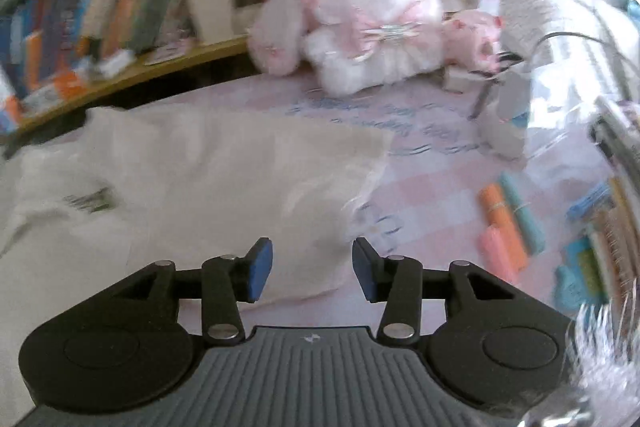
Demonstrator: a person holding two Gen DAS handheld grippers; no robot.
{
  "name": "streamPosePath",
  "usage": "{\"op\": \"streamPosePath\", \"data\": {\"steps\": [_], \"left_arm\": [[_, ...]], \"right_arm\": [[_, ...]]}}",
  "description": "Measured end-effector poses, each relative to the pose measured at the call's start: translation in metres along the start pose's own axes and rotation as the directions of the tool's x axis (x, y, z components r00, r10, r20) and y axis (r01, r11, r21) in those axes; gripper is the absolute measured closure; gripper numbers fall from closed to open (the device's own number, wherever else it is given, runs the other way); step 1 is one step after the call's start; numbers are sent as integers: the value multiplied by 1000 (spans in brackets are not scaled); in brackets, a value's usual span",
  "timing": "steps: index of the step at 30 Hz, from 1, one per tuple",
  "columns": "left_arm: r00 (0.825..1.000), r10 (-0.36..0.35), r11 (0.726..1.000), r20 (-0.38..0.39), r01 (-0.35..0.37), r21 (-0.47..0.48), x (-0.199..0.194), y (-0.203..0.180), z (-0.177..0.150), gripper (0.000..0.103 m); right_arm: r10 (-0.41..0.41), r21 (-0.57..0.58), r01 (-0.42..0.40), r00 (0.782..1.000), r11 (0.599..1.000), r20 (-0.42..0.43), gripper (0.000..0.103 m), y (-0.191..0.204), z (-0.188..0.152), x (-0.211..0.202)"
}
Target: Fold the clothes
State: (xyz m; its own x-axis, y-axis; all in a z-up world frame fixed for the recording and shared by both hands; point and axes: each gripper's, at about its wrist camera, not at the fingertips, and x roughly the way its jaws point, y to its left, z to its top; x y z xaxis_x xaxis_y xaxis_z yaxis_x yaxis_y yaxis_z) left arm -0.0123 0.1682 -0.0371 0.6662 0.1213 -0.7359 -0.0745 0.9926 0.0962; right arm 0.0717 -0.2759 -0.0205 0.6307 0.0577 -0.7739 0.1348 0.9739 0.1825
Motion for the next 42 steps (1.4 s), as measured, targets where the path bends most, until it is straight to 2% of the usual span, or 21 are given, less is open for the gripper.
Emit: {"op": "streamPosePath", "data": {"steps": [4,8,10,13,18,20,21,22,23,24,25,26,30,32,35,38,42], "left_arm": [[998,57,998,-17,-57,-16,9,16,3,35],[996,82,996,-20,-83,-46,17,28,-1,33],[995,99,993,8,-98,-62,18,32,-6,33],[992,129,989,0,-129,-77,24,36,-12,33],[993,114,988,5,-113,-106,23,40,-15,33],[996,91,985,-6,-91,-148,24,45,-15,38],[998,65,982,-9,-66,-178,24,49,-15,50],[999,52,978,-11,-53,-200,24,50,-15,55],[999,44,978,-14,-46,-206,22,50,-15,69],[999,33,978,-19,-37,-206,21,49,-14,79],[999,18,978,-26,-23,-209,20,48,-14,97],[999,7,976,-37,-15,-216,19,46,-13,98],[996,-61,972,-59,45,-231,-2,30,-16,99],[992,-108,974,-68,92,-208,-19,17,-20,99],[973,-205,968,-103,185,-171,-37,2,-31,98],[956,-249,963,-152,229,-139,-45,-6,-41,95],[956,-257,962,-139,239,-132,-55,1,-35,90]], "right_arm": [[113,-57,-115,992,992,-53,60,21,-20,-13],[161,-118,-176,978,977,-133,59,46,-49,-17],[170,-122,-190,972,974,-161,59,54,-61,-17],[178,-110,-203,964,973,-197,59,61,-75,-16],[182,-144,-215,960,966,-212,60,70,-83,-17],[190,-162,-227,958,960,-215,62,74,-85,-17],[195,-170,-234,956,957,-219,63,76,-86,-16],[199,-185,-241,955,953,-219,68,78,-87,-16],[202,-202,-247,955,948,-219,70,80,-87,-16],[206,-219,-255,953,942,-221,78,81,-88,-16],[213,-236,-265,951,935,-226,91,83,-89,-15],[217,-254,-275,948,927,-233,97,85,-89,-14],[194,-335,-249,962,909,-191,99,80,-87,-16],[133,-368,-173,982,913,-132,99,64,-81,-20],[85,-346,-121,989,930,-120,99,33,-69,-19],[65,-343,-110,988,933,-141,99,16,-64,-16],[60,-382,-105,990,918,-127,98,16,-70,-18]]}}
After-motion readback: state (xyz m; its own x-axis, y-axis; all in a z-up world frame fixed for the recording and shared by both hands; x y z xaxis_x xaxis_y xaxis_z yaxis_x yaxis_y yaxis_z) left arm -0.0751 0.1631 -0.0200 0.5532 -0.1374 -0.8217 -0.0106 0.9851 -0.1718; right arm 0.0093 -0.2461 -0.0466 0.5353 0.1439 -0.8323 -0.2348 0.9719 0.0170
